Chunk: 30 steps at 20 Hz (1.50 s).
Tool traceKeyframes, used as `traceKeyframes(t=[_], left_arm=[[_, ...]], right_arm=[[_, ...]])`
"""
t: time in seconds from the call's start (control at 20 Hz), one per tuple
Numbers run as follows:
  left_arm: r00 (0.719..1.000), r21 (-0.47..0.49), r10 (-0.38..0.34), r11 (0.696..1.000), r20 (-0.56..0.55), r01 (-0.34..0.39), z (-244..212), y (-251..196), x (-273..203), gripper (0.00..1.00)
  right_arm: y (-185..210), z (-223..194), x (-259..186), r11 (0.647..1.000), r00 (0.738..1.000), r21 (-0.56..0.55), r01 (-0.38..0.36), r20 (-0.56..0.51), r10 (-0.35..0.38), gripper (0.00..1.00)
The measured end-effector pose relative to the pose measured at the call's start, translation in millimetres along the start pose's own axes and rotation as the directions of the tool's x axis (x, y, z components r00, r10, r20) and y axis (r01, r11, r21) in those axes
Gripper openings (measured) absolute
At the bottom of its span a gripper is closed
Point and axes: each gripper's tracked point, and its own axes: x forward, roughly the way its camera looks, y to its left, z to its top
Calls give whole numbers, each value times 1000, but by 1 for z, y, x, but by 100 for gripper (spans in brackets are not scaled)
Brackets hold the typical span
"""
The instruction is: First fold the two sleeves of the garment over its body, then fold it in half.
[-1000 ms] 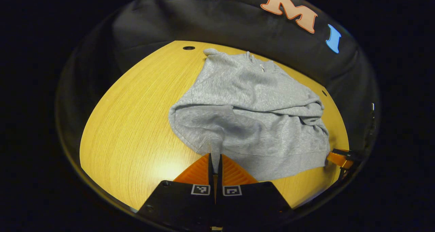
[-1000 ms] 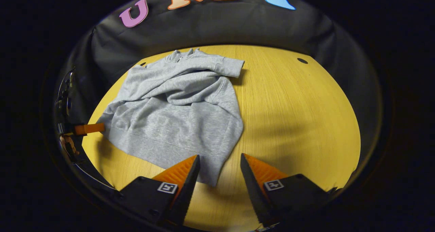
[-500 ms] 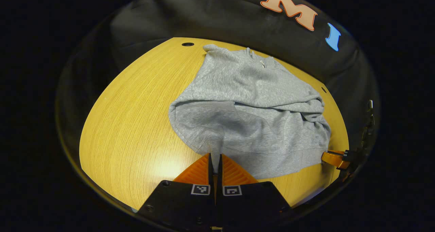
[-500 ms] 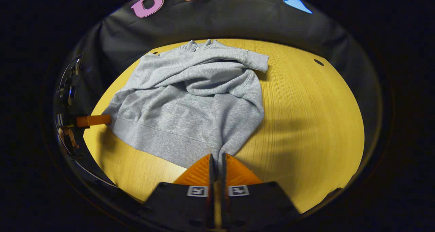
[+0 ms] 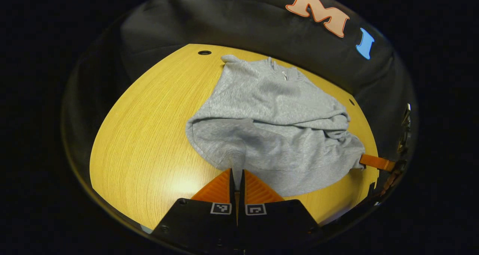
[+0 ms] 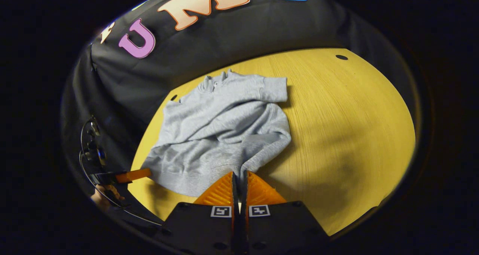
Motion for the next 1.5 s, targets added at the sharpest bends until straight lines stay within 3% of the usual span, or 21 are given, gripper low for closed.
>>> traceKeyframes(t=[0.25, 0.45, 0.8, 1.0, 1.15, 1.4, 1.5], left_arm=[[999, -25, -36, 999, 20, 36, 33, -6, -11, 0], [998, -50, -65, 997, 21, 66, 66, -6, -15, 1], [992, -67, -126, 990, -26, 124, 121, 0, 13, 0], [979, -211, -173, 966, -104, 149, 137, 13, 49, 0], [964, -292, -184, 948, -189, 124, 131, 20, 79, 0], [948, -247, -169, 964, -268, 101, 122, 25, 106, 0], [950, -189, -142, 978, -278, 91, 123, 31, 109, 5]], right_arm=[[17, 43, 2, 994, 997, 91, -64, 38, 60, 3], [18, 84, 6, 968, 992, 224, -114, 78, 99, 2], [21, 127, 35, 932, 992, 341, -121, 77, 101, 2], [-9, 150, 67, 908, 998, 417, -48, 66, 22, 2], [-24, 157, 87, 913, 999, 407, 6, 43, -25, 2], [-25, 145, 120, 910, 997, 408, 71, 3, -79, 3], [-22, 143, 124, 915, 996, 394, 84, 5, -94, 3]])
